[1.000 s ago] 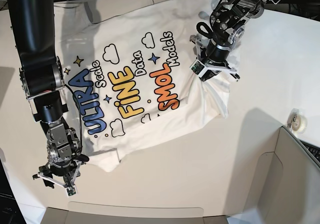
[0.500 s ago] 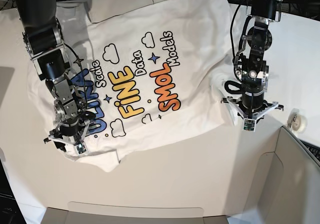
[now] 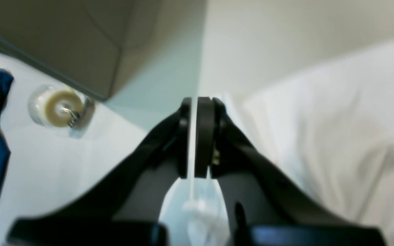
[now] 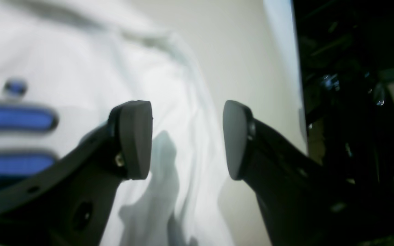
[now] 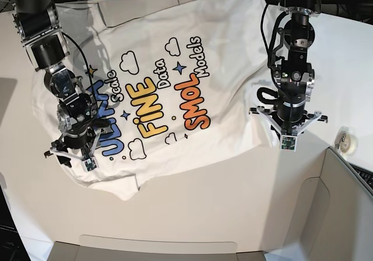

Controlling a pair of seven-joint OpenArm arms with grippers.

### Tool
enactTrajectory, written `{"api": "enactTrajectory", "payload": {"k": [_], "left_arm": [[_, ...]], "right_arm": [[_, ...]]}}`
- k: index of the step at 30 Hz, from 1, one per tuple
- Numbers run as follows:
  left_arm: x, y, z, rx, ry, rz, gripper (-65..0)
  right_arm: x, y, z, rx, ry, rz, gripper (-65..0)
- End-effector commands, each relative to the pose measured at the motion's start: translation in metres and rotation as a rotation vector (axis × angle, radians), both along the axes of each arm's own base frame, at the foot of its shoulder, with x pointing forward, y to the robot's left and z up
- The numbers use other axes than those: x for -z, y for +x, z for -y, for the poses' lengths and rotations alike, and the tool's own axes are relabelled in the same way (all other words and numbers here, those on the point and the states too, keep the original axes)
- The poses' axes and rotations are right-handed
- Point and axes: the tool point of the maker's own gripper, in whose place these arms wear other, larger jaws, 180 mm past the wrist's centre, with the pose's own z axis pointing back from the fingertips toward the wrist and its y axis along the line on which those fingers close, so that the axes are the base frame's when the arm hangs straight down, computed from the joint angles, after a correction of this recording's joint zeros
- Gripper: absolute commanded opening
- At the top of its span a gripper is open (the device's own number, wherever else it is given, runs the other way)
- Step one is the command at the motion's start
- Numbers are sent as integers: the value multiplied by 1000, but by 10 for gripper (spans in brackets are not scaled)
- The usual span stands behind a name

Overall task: Layout the t-shirt on the table in an organized manner, then fold the t-shirt properly
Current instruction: 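Press and smooth the shirt body with both grippers, then open both grippers and lift them away from the shirt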

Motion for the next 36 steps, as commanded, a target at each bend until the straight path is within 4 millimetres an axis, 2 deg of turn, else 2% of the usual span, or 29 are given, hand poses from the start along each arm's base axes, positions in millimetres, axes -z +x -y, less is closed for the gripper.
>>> {"api": "enactTrajectory", "payload": {"k": [1, 3, 6, 8, 11, 15, 18, 21, 23, 24, 29, 31, 33, 36], "left_arm": [[-18, 7, 4, 18, 12, 68, -622], [-8, 1, 14, 46, 3, 39, -622], [-2, -1, 23, 73, -13, 23, -622], [6, -8, 23, 76, -15, -1, -622], [8, -10, 22, 77, -9, -7, -622], [9, -11, 22, 78, -7, -9, -622], [16, -17, 22, 79, -8, -29, -622], [17, -18, 22, 79, -8, -29, -622], [17, -18, 22, 79, -8, -29, -622], [17, -18, 22, 80, -8, -29, -622], [6, -17, 26, 87, -13, 2, -622], [5, -17, 36, 111, -16, 0, -622], [7, -17, 48, 149, -12, -6, -622], [12, -19, 60, 182, -13, -20, -622]], "right_arm": [[-22, 10, -2, -23, -6, 48, -321], [-4, -2, -9, -62, -12, -45, -331], [24, -20, -18, -140, -26, -176, -416], [37, -32, -15, -165, -43, -244, -487], [55, -51, -7, -157, -67, -340, -565], [75, -80, -6, -174, -84, -430, -596], [79, -107, 2, -179, -122, -482, -596], [75, -127, -2, -194, -144, -504, -596], [61, -135, -4, -200, -166, -496, -596], [51, -134, -2, -185, -167, -480, -596], [-32, -113, 18, -39, -74, -258, -593], [-46, -99, 10, -19, -32, -213, -593], [-37, -91, 2, -5, -9, -241, -592], [-3, -76, -20, -32, -5, -335, -592]]}}
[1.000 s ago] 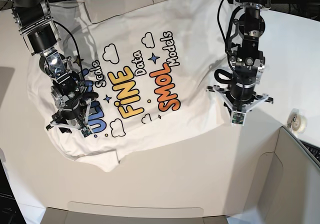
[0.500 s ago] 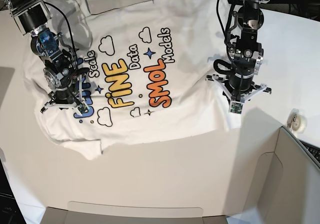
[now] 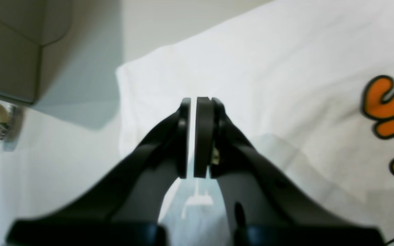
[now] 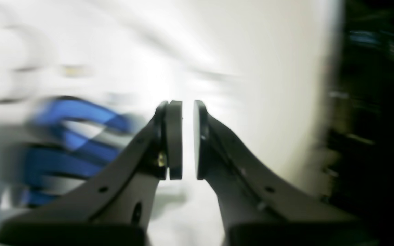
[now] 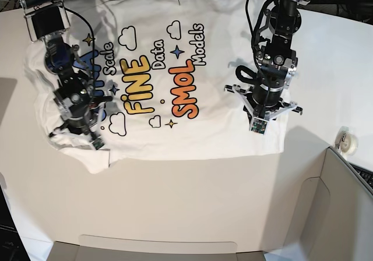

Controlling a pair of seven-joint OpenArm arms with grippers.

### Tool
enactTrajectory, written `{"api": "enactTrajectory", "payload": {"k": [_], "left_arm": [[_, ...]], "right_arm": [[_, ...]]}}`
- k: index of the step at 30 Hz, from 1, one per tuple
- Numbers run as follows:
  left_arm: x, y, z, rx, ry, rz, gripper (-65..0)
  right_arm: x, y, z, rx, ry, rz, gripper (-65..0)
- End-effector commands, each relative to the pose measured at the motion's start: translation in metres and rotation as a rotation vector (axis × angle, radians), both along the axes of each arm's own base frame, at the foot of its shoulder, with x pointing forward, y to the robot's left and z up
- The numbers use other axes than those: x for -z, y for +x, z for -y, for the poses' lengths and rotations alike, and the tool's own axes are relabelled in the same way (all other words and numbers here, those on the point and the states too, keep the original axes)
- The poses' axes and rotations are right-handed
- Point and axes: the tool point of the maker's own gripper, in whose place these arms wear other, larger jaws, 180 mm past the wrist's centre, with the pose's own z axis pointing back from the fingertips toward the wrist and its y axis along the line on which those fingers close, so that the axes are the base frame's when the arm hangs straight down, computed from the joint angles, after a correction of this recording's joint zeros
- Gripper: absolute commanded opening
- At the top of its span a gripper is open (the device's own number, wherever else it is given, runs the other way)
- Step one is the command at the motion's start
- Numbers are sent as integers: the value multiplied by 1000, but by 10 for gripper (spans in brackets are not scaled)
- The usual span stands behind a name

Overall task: Layout the t-shirt on the table in an organized manner, then fold the t-shirt properly
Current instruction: 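Open both grippers and lift them away from the shirt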

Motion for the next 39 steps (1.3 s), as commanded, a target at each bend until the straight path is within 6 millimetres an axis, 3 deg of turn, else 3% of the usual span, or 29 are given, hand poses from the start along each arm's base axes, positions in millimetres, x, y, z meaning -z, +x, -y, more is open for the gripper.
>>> {"api": "enactTrajectory", "payload": {"k": [1, 4, 8, 15, 22, 26, 30, 36, 39], "left_arm": [[-11, 5, 1, 7, 12, 44, -625], [6, -11, 9, 33, 17, -8, -627], [25, -30, 13, 60, 24, -68, -650], [77, -69, 1, 105, 92, -215, -650], [96, -98, -10, 150, 140, -275, -650], [98, -98, -20, 153, 169, -282, -650], [122, -104, -36, 128, 197, -351, -650], [137, -74, -57, 89, 226, -350, -650], [133, -59, -61, 76, 234, -334, -650]], "right_arm": [[-10, 17, 4, -2, -35, 29, -592], [15, 31, -13, -54, -44, -19, -592], [38, 47, -4, -45, -37, -49, -593], [26, 64, 2, -39, -39, -16, -593], [6, 82, 5, -32, -44, 27, -593], [-1, 87, 8, -21, -42, 47, -593], [12, 86, 18, 9, -54, 3, -592], [46, 84, 22, 26, -20, -54, -592], [52, 88, 8, 3, 12, -42, -592]]}}
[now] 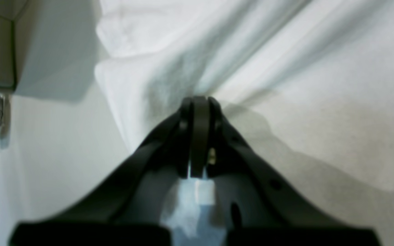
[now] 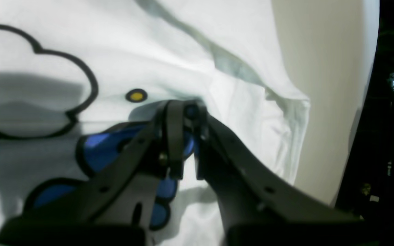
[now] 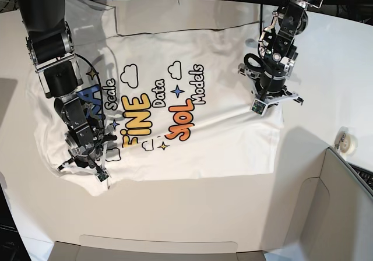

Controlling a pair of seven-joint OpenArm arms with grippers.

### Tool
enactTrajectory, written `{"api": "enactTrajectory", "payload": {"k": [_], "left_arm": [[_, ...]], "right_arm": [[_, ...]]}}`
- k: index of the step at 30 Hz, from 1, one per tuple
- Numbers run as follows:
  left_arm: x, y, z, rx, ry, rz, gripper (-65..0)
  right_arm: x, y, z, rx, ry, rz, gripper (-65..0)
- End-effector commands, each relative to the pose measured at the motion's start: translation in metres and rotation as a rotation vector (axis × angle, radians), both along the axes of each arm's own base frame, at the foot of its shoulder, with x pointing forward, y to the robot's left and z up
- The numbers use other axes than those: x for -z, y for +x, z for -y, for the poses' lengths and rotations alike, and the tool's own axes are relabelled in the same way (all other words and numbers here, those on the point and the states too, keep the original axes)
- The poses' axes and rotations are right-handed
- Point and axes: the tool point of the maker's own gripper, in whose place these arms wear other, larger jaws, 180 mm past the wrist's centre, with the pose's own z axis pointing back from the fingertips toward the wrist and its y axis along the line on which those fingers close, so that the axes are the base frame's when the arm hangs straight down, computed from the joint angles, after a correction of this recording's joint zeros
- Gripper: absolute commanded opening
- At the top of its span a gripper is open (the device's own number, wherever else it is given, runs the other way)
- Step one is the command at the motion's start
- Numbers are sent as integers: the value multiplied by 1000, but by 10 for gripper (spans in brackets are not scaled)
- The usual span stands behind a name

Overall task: Layout the t-shirt on the table in an organized manner, then fold the t-shirt properly
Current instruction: 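Open both grippers and lift them away from the shirt, then grasp the shirt's collar-side corners with both grippers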

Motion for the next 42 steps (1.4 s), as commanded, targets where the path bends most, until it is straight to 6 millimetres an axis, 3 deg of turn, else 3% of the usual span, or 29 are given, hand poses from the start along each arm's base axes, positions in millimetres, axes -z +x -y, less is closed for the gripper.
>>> {"api": "enactTrajectory", "payload": {"k": [1, 7, 10, 12, 17, 21, 23, 26, 29, 31, 33, 36, 39, 42], "left_arm": [[18, -19, -11, -29, 23, -122, -650], [18, -20, -11, -29, 23, -124, -650], [24, -31, -10, -27, 23, -146, -650], [15, -28, -6, -20, 12, -118, -650], [-41, -10, 17, 13, -37, 23, -637], [-92, 4, 33, -11, -105, 147, -528], [-115, 15, 36, -5, -117, 211, -478], [-142, 27, 41, 9, -130, 284, -444], [-165, 28, 28, -31, -121, 330, -442], [-172, 28, 22, -28, -105, 334, -442], [-176, 29, 7, -38, -94, 334, -442], [-177, 24, -12, -77, -205, 307, -442], [-172, 7, -41, -190, -360, 230, -441], [-174, -10, -55, -255, -541, 153, -441]], "right_arm": [[17, -14, -4, 2, 31, -80, -592], [13, -10, -6, -3, 41, -61, -591], [4, -3, -5, -3, 40, -43, -591], [2, -1, -5, -1, 41, -39, -591], [-30, 18, -20, -29, 66, 47, -591], [-70, 26, 5, 93, 137, 128, -591], [-93, 31, 6, 135, 196, 190, -591], [-132, 26, 20, 200, 250, 286, -591], [-178, 8, 34, 251, 288, 406, -577], [-209, -19, 54, 318, 304, 491, -523], [-220, -55, 73, 400, 331, 544, -450], [-216, -107, 89, 496, 376, 571, -369], [-192, -148, 91, 538, 459, 511, -321], [-162, -186, 105, 611, 596, 443, -315]]}}
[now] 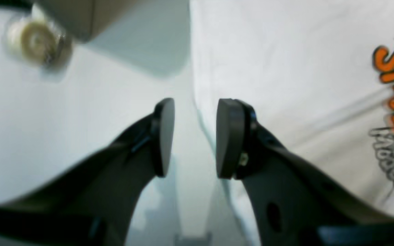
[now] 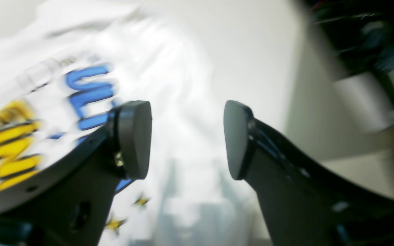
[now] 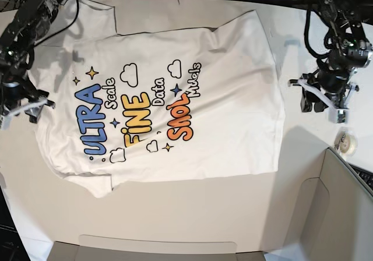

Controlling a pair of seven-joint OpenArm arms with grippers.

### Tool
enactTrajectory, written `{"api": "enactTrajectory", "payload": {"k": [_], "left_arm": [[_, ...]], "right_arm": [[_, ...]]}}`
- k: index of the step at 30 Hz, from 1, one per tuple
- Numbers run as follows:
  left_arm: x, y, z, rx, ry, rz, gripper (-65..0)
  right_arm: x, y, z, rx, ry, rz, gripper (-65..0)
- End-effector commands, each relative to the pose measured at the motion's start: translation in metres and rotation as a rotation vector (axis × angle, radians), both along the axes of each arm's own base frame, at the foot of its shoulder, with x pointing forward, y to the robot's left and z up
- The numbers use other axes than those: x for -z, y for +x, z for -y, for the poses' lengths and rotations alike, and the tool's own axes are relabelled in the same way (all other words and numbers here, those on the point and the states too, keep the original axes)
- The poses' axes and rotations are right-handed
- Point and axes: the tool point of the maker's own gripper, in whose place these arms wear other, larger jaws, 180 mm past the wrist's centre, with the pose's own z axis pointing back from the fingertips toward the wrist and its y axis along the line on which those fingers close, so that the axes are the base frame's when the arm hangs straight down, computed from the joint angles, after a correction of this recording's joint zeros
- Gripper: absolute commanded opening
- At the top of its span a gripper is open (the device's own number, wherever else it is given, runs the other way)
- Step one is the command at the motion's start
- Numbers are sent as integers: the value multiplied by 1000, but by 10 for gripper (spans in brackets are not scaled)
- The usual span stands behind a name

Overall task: Layout the t-shirt on the table in an organized manner, then fold the t-shirt properly
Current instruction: 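Grasp the shirt's collar-side corners with both grippers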

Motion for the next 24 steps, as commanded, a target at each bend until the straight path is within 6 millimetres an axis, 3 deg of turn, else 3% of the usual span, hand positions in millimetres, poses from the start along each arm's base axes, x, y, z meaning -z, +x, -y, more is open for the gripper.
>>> {"api": "enactTrajectory", "payload": {"k": [1, 4, 8, 13, 19, 24], "left_arm": [[-19, 2, -2, 11, -54, 48, -441], [-17, -27, -12, -13, -206, -31, -441], [-20, -51, -17, -28, -361, -32, -441], [10, -87, -1, -49, -491, -132, -441], [45, -106, 27, -78, -632, -224, -441], [53, -107, 41, -58, -667, -251, -441]], "right_arm": [[-1, -18, 16, 37, 19, 15, -316], [15, -56, 22, 50, 155, 8, -316], [33, -100, 20, 37, 259, -54, -316], [65, -139, 16, 62, 326, -177, -316], [111, -164, 14, 110, 473, -254, -316], [135, -161, 4, 83, 624, -271, -316]]}}
